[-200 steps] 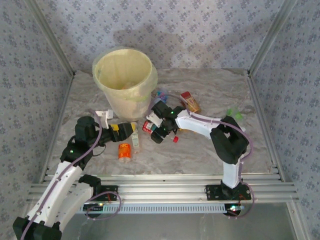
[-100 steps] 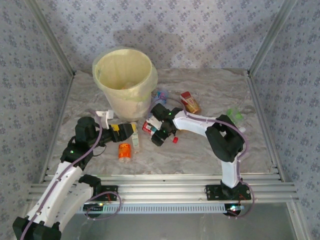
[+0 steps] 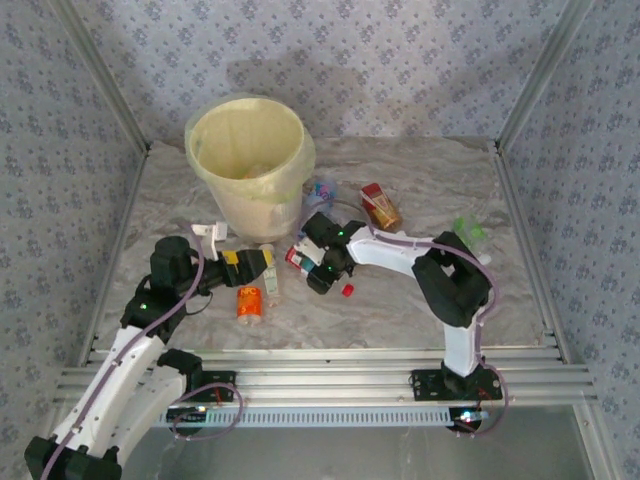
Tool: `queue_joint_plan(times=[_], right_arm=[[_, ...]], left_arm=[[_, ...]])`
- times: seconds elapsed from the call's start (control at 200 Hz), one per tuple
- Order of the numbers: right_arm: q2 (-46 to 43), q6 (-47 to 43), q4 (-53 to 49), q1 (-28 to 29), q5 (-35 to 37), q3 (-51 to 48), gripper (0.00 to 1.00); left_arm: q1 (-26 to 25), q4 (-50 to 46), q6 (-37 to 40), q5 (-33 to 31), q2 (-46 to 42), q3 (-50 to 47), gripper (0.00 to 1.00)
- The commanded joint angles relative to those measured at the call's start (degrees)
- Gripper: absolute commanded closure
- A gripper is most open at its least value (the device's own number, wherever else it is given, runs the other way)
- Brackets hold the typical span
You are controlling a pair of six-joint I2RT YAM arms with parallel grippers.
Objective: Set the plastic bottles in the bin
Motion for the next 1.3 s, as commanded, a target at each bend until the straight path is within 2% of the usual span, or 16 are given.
queue_joint_plan(times=[0.0,0.155,0.295,0.395,0.62,0.934,1.294], right_arm=[[-6.2,3.6,1.5,0.3,-1.2,-3.5,0.38],[-14.0,9.2,5.3,-0.1,-2.9,-10.6,0.39],[-20.8,13.5,7.3,-0.8,-5.4,-14.5,0.39],[-25.1,15.8,8.4,-1.4,-7.4,-16.4,0.39],[-32.0,19.3,11.0,-2.4,-13.0,-18.7,0.39],[-35.4,20.6,12.3,-1.5,-15.9,-20.0,0.38],[-36.8,21.5,13.4,-0.2,-17.8,-20.5,0.38]], left_arm=[[-0.6,2.2,-1.2,-0.1,-0.9,-0.8,0.0],[-3.1,6.1,-3.2,-1.8,-0.5,-2.4,0.0],[-8.5,10.7,-4.2,-5.6,1.8,-3.8,0.0],[-12.3,15.5,-6.2,-8.3,4.5,-4.8,0.0],[-17.5,25.8,-12.0,-8.9,13.5,-4.3,0.0],[-19.7,36.3,-18.9,-8.8,21.2,-2.4,0.0],[-20.9,39.5,-21.4,-8.5,25.2,-1.0,0.02]])
